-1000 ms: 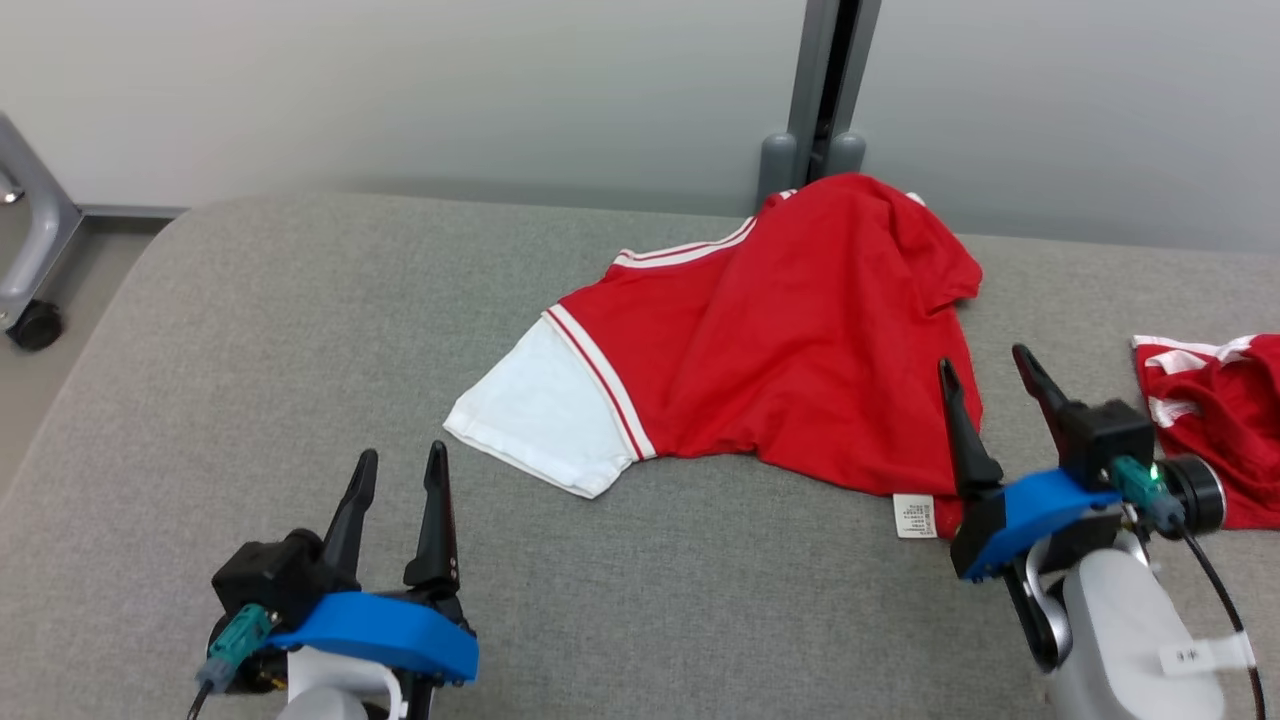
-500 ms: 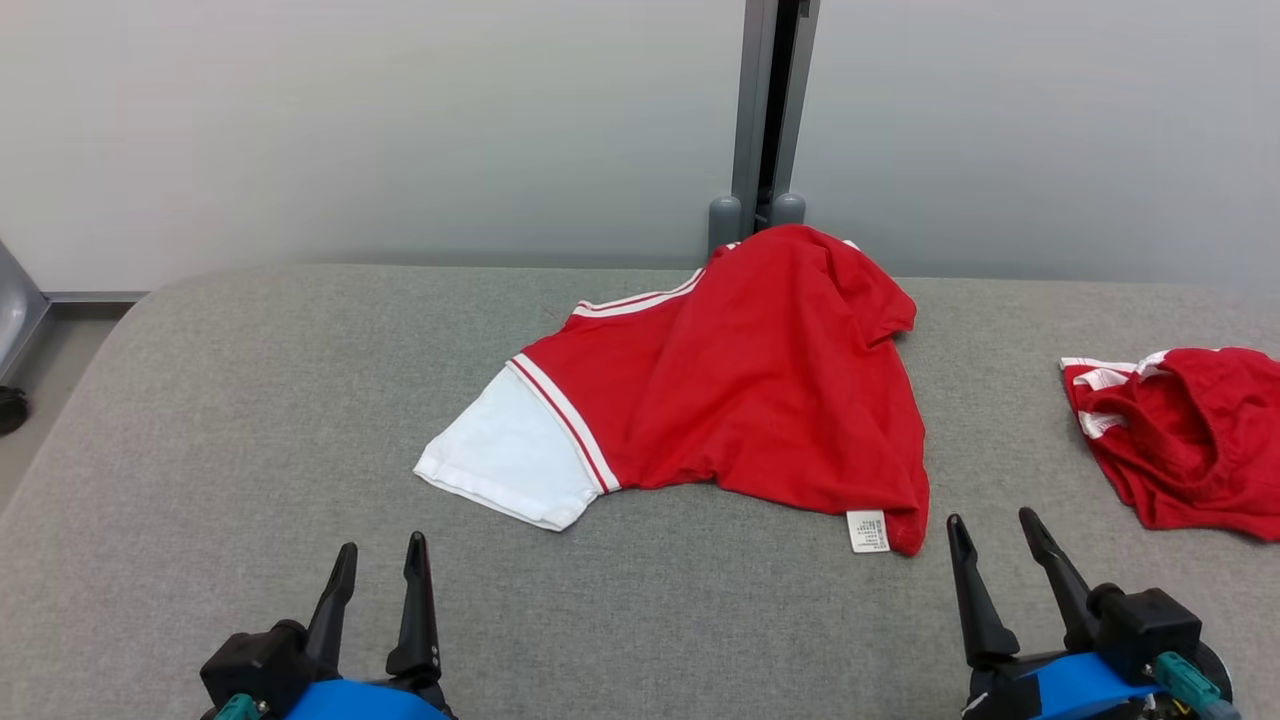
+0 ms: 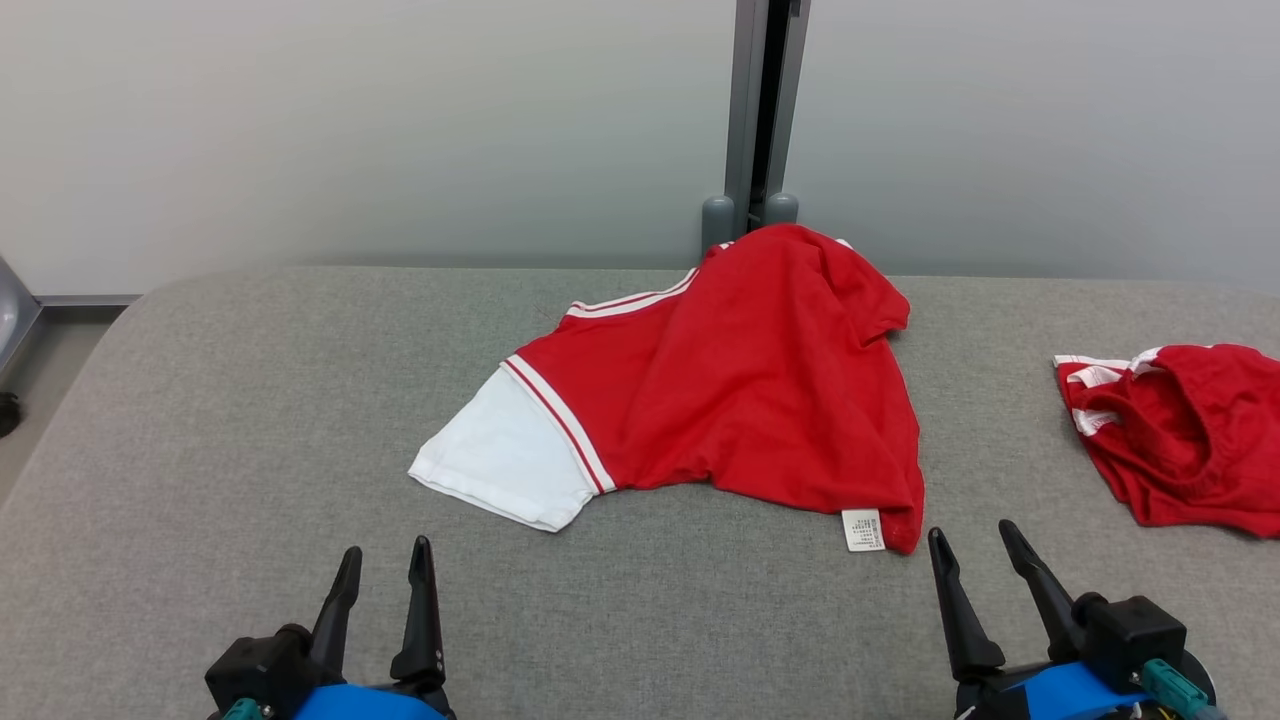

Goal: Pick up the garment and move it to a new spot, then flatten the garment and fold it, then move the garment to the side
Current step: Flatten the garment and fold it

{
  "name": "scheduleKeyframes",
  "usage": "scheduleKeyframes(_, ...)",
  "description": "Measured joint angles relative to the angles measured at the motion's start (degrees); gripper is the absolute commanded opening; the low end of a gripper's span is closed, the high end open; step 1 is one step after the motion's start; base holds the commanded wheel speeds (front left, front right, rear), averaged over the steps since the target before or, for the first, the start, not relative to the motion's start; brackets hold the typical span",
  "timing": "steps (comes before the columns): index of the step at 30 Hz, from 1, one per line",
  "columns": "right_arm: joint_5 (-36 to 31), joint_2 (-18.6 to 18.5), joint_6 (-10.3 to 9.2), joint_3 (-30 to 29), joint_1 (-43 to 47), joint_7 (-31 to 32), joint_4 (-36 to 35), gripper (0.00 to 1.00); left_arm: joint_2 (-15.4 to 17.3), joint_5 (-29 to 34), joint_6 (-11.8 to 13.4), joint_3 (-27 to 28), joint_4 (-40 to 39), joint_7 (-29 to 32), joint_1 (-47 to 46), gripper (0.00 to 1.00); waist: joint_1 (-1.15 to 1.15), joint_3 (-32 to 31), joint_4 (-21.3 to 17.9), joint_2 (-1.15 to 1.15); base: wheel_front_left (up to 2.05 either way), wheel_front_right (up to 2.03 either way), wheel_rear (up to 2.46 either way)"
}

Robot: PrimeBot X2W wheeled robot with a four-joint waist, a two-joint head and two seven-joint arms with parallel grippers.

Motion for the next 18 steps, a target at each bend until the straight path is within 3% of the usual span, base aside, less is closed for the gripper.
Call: scheduleKeyframes(18,-0.1,0.0,0.0,0.2,-0.4,0.5,-0.1,1.0,0.9,0.0,0.5,-0.3,-0.4,0.7,-0.7,1.0,0.0,2.1,0.0,0.0,0.0,0.0,0.0)
